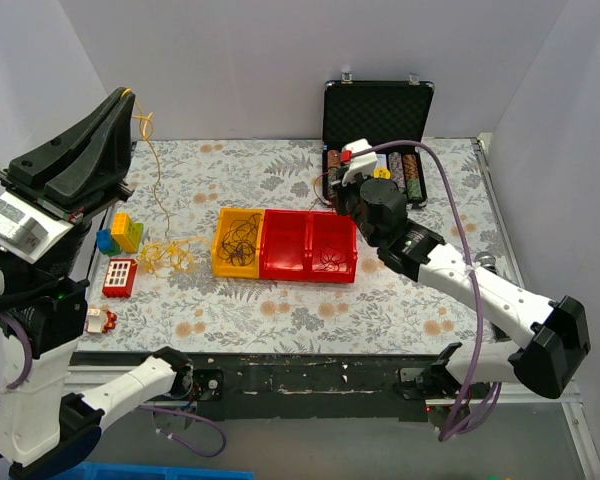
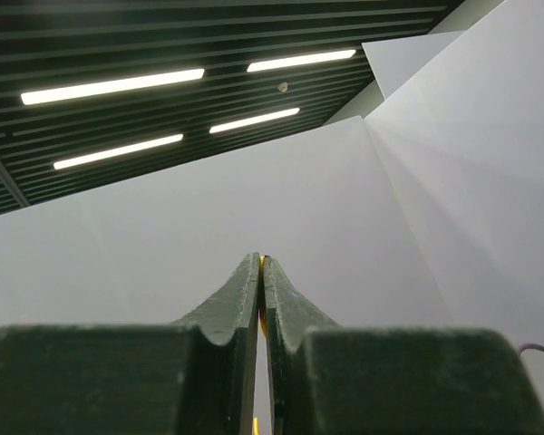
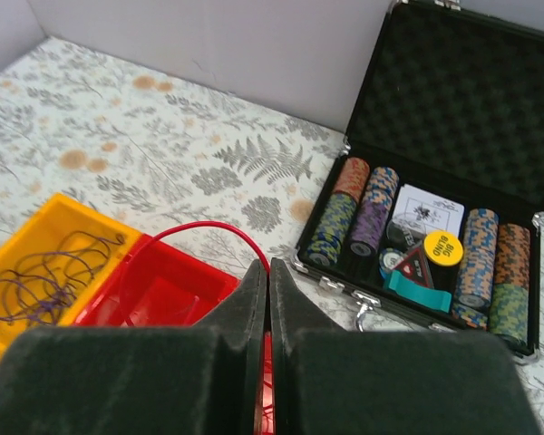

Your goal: Untangle the cables

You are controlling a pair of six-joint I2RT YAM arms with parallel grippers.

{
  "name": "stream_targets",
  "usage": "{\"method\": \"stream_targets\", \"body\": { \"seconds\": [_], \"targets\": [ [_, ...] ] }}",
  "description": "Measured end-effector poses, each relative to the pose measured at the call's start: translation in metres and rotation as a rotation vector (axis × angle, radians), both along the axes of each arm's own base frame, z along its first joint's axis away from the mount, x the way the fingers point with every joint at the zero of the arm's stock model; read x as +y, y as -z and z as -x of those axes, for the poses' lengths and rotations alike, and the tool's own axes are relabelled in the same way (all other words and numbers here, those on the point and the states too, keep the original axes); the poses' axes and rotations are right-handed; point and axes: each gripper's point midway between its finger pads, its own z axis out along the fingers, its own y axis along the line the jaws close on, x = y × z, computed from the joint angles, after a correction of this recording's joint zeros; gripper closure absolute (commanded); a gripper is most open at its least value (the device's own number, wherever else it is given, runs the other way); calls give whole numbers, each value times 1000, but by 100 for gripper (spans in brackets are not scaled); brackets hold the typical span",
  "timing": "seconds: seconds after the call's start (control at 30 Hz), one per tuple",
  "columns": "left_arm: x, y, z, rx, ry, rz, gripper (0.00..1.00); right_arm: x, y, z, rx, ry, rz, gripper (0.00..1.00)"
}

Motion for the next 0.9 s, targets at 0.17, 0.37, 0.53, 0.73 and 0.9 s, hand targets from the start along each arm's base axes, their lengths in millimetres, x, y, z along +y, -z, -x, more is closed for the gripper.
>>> {"method": "stream_targets", "body": {
  "seconds": [0.17,0.37,0.53,0.73,0.9],
  "targets": [
    [0,1,2,-1,3,-5,100,-6,24,-12,36,29,46,99],
    [-1,2,2,3,6,-9,100,-16,30,-18,43,60,53,99],
    [-2,2,3,6,16,-9,100,-25,62,-17,92,81,100,99],
    [-3,3,3,12,28,-11,100,-31,113,-11,204,102,127,99],
    [-4,3,4,14,39,-12,100,-32,158,-3,312,107,151,99]
  ]
}}
